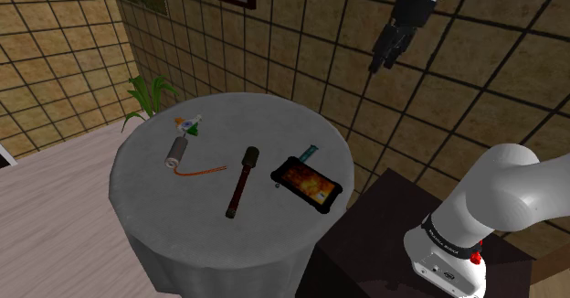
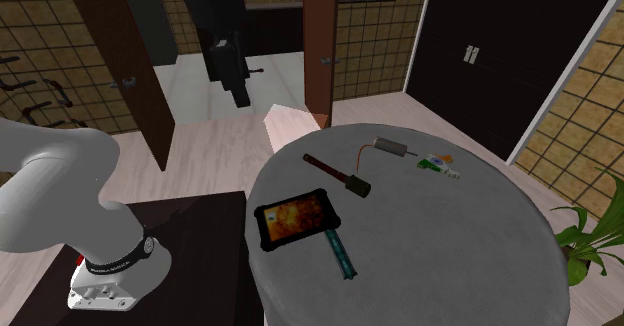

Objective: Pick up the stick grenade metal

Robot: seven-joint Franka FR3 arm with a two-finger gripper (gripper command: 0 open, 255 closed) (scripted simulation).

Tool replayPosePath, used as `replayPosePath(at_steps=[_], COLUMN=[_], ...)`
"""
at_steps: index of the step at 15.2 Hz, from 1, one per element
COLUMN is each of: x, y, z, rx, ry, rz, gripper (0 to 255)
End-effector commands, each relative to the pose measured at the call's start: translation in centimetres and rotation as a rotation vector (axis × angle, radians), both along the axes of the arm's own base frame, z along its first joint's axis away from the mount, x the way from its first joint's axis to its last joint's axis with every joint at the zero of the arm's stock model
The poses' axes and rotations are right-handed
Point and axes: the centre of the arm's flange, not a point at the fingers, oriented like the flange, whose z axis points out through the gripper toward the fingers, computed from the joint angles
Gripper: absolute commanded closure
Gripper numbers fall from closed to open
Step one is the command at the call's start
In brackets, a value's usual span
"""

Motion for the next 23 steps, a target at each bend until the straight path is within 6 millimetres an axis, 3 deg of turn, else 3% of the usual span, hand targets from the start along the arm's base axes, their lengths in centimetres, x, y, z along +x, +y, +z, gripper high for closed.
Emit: replayPosePath(at_steps=[1,12,23], x=[0.0,4.2,10.2], y=[0.0,9.1,16.9], z=[0.0,-10.8,-21.8], rx=[0.0,-0.003,-0.005], ry=[0.0,0.02,0.04], rz=[0.0,-0.248,-0.496], gripper=[0,0,0])
